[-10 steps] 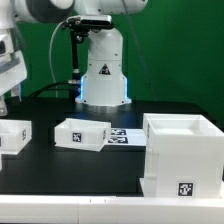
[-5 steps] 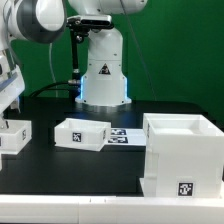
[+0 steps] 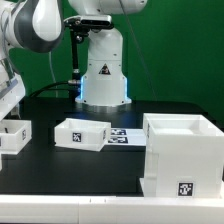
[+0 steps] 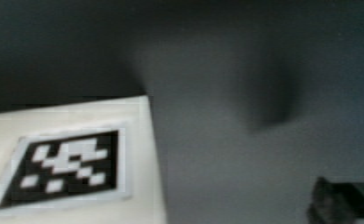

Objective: Assemble drawer

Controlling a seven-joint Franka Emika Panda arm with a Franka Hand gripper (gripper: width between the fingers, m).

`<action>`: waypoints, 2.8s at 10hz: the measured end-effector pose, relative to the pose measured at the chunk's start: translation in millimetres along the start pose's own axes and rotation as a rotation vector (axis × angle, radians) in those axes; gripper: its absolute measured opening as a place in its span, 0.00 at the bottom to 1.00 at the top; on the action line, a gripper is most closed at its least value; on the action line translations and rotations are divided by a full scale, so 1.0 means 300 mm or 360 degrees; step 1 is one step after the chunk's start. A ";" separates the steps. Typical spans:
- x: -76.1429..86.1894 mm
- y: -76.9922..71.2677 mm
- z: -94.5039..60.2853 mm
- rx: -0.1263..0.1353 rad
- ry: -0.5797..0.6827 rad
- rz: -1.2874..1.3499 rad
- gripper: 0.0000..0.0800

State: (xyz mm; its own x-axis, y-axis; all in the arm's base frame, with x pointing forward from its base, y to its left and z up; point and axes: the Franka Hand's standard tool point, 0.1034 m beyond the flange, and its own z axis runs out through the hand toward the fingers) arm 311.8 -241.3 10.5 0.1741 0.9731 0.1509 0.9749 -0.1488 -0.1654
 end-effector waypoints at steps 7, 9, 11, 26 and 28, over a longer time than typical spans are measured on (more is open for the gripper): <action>-0.005 0.006 -0.019 -0.0027 -0.0008 -0.0040 0.06; 0.001 0.016 -0.122 -0.0134 -0.0040 -0.0092 0.05; 0.066 0.048 -0.196 -0.0208 -0.0059 -0.0147 0.05; 0.542 0.567 -0.234 -0.0204 -0.0093 -0.0244 0.05; 0.537 0.565 -0.227 -0.0216 -0.0095 -0.0239 0.05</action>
Offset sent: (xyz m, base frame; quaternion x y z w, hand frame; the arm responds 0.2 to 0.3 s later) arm 0.0000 0.0000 0.0000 0.0000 0.0000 0.0000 1.0000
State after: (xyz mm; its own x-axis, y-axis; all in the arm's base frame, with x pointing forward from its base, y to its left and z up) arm 514.7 -121.8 73.2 0.0210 0.9942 0.1055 0.9997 -0.0199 -0.0122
